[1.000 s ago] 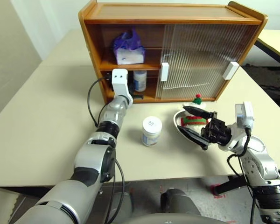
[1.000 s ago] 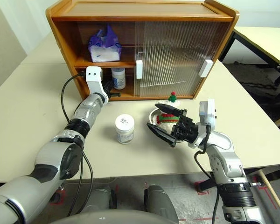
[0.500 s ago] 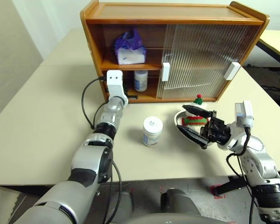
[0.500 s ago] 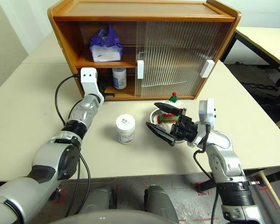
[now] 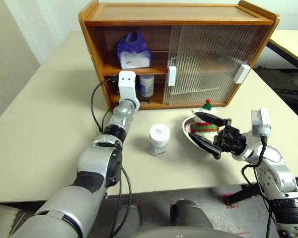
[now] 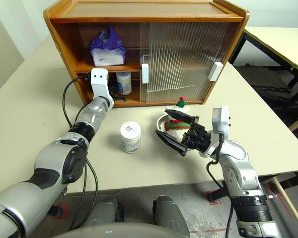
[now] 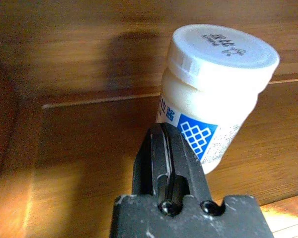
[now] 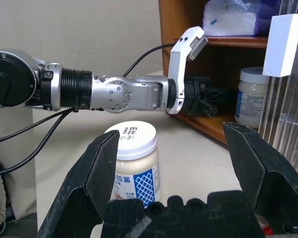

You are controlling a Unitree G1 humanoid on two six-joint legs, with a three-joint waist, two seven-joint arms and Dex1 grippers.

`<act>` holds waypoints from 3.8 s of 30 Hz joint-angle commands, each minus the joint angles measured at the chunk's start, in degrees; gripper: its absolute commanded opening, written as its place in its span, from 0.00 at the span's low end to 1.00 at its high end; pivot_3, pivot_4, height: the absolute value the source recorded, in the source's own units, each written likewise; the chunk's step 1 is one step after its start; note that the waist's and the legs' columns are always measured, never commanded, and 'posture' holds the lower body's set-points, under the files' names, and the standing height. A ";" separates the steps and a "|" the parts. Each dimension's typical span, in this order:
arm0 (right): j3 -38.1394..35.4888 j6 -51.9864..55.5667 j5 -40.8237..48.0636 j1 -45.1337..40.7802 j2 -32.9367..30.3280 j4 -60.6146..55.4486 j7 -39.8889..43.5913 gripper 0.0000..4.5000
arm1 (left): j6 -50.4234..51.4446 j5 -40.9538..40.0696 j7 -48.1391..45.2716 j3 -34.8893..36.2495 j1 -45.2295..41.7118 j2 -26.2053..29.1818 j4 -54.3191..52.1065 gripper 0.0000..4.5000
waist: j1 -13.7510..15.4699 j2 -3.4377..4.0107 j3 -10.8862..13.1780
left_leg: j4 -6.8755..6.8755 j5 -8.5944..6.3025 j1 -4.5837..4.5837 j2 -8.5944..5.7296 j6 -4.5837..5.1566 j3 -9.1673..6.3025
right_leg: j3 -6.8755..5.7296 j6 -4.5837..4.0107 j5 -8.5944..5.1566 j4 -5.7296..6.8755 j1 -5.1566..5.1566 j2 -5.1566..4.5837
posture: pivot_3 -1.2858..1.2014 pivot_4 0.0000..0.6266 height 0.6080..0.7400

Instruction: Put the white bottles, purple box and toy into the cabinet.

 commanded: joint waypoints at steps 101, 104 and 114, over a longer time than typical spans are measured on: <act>-1.52 0.37 0.46 -0.76 -3.35 1.74 3.35 1.00 | 1.27 -7.82 -63.20 -21.03 39.79 19.90 -51.70 0.99 | -1.38 0.29 0.04 | 0.00 0.14 0.20 0.68 0.24 0.19 | -0.05 -0.22 -0.12 0.04 0.08 0.05 | 0.54 0.00 1.00; -1.68 0.35 0.41 -0.68 -3.33 1.63 3.13 1.00 | 1.26 -7.13 -62.14 -21.88 39.53 18.62 -51.07 0.91 | -1.35 0.32 0.02 | 0.00 0.14 0.19 0.67 0.24 0.18 | -0.04 -0.21 -0.13 0.04 0.08 0.05 | 0.54 0.00 1.00; -1.31 0.29 0.18 -0.30 -3.18 1.38 2.89 1.00 | 1.70 -8.28 -56.06 -18.98 40.85 16.71 -50.82 0.67 | -1.27 0.35 0.00 | 0.00 0.14 0.20 0.65 0.25 0.17 | -0.01 -0.16 -0.14 0.04 0.11 0.04 | 0.54 0.00 1.00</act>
